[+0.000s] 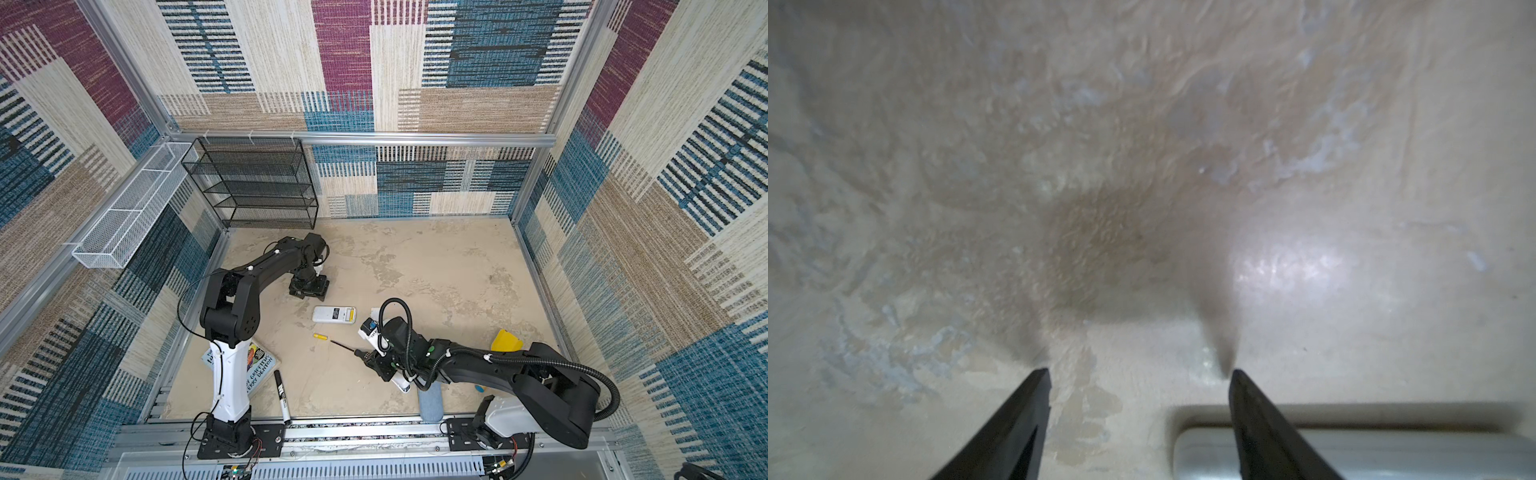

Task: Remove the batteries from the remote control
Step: 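Move the screwdriver tip over the remote's battery compartment with the right gripper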

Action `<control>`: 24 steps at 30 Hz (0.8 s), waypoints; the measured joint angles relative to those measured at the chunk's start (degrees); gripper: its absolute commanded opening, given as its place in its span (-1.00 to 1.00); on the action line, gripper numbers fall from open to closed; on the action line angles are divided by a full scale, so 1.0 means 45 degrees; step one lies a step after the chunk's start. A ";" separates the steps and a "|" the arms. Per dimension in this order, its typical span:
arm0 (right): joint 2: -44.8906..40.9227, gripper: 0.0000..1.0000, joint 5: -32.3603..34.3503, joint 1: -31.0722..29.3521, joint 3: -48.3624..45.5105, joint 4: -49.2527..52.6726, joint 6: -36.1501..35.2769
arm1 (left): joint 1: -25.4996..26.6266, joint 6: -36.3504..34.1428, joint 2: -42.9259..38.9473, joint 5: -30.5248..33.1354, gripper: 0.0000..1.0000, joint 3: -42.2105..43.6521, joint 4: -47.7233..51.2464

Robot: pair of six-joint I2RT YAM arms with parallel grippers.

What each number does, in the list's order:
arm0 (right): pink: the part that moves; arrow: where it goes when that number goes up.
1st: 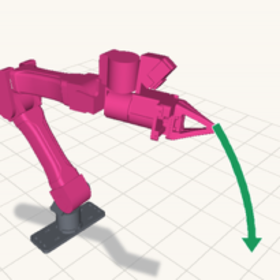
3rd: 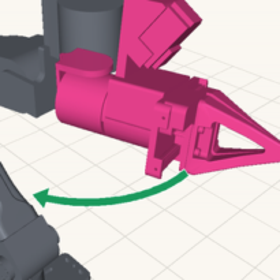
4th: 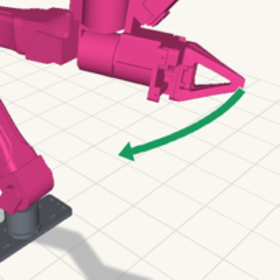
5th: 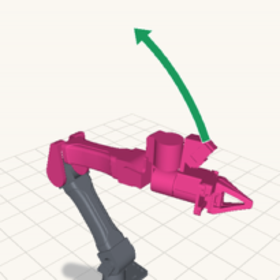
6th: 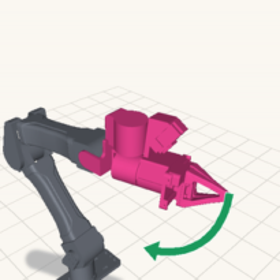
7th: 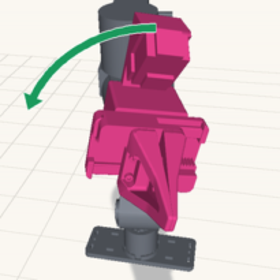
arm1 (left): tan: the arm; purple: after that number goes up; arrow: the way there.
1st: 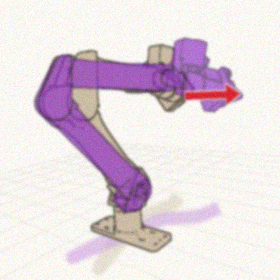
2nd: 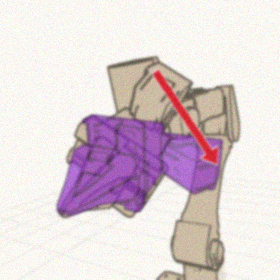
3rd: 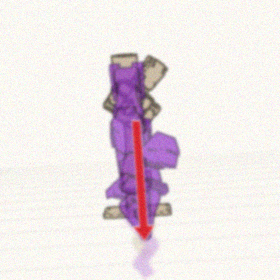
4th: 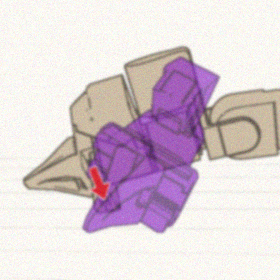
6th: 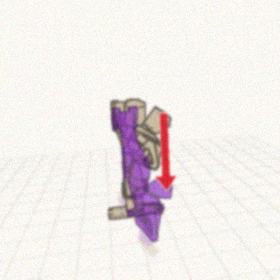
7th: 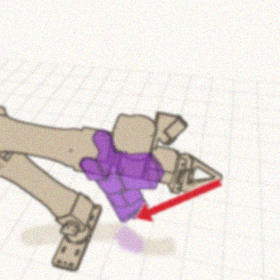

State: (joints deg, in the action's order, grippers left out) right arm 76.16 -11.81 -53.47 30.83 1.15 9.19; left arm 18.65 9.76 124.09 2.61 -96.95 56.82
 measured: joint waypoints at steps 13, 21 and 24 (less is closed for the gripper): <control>0.1098 -1.00 0.1549 0.0967 0.1409 0.0665 0.1734 | 0.0000 -0.0112 -0.0102 0.0019 0.40 0.0291 0.0005; 0.1685 -1.00 0.1739 0.1923 0.2341 0.1088 0.1841 | 0.0000 -0.0112 -0.0243 0.0058 0.40 0.0277 0.0000; 0.1977 -1.00 0.1749 0.2084 0.2739 0.1297 0.1724 | 0.0000 -0.0112 -0.0248 0.0049 0.39 0.0175 -0.0015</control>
State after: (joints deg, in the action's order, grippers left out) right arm 85.06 -3.95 -44.10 43.16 6.98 16.95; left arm 18.65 9.26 122.98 2.83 -96.16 56.75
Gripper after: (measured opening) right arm 0.269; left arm 0.698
